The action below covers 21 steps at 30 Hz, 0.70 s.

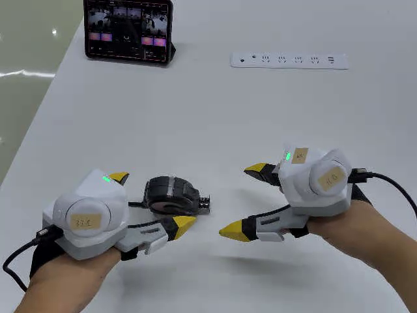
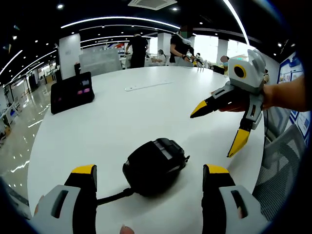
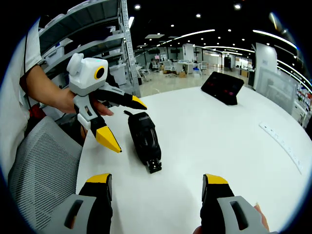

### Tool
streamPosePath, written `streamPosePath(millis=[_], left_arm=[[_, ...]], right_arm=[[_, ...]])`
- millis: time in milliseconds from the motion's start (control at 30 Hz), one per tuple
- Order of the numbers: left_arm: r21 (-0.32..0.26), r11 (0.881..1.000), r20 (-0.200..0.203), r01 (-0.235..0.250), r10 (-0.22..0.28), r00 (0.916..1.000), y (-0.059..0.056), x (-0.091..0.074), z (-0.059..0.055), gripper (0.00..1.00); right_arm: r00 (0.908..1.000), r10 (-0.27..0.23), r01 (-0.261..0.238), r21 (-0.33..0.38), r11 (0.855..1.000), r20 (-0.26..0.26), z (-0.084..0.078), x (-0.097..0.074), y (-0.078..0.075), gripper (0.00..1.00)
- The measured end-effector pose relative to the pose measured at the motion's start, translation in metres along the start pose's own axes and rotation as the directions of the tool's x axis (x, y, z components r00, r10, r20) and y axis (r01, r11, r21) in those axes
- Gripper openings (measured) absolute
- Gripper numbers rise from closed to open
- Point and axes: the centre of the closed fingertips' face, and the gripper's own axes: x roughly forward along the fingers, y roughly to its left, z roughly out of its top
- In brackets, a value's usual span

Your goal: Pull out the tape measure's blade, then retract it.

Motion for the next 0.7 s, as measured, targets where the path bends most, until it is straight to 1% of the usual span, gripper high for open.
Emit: streamPosePath(millis=[67, 167, 233, 400, 467, 633, 700], left_arm=[[0.007, 1.000, 0.005, 0.016, -0.016, 0.9999, -0.003, -0.002, 0.002, 0.88], [0.023, 0.999, 0.001, 0.025, -0.025, 0.9997, -0.004, -0.004, 0.003, 0.88], [0.030, 0.999, 0.006, 0.037, -0.037, 0.9993, -0.007, -0.005, 0.005, 0.88], [0.064, 0.996, -0.001, 0.064, -0.064, 0.9980, -0.012, -0.007, 0.004, 0.89], [0.075, 0.995, -0.008, 0.068, -0.067, 0.9977, -0.012, -0.008, 0.002, 0.90], [0.078, 0.993, 0.009, 0.088, -0.089, 0.9960, -0.015, -0.012, 0.004, 0.95], [0.081, 0.992, 0.009, 0.095, -0.096, 0.9953, -0.016, -0.014, 0.004, 0.96]], right_arm=[[0.9999, -0.011, 0.011, -0.001, 1.000, 0.003, 0.001, -0.004, 0.000, 0.76], [0.9998, -0.019, 0.019, 0.004, 1.000, 0.006, 0.001, -0.009, 0.000, 0.78], [0.9997, -0.025, 0.025, 0.001, 1.000, 0.005, 0.000, -0.012, 0.000, 0.79], [0.9993, -0.038, 0.038, 0.001, 0.999, 0.003, -0.003, -0.023, 0.001, 0.81], [0.9990, -0.043, 0.043, 0.002, 0.999, 0.006, -0.003, -0.028, 0.000, 0.82], [0.9977, -0.067, 0.066, 0.015, 0.998, 0.015, -0.005, -0.040, -0.003, 0.84], [0.9973, -0.072, 0.072, 0.020, 0.997, 0.016, -0.007, -0.042, -0.003, 0.85]])
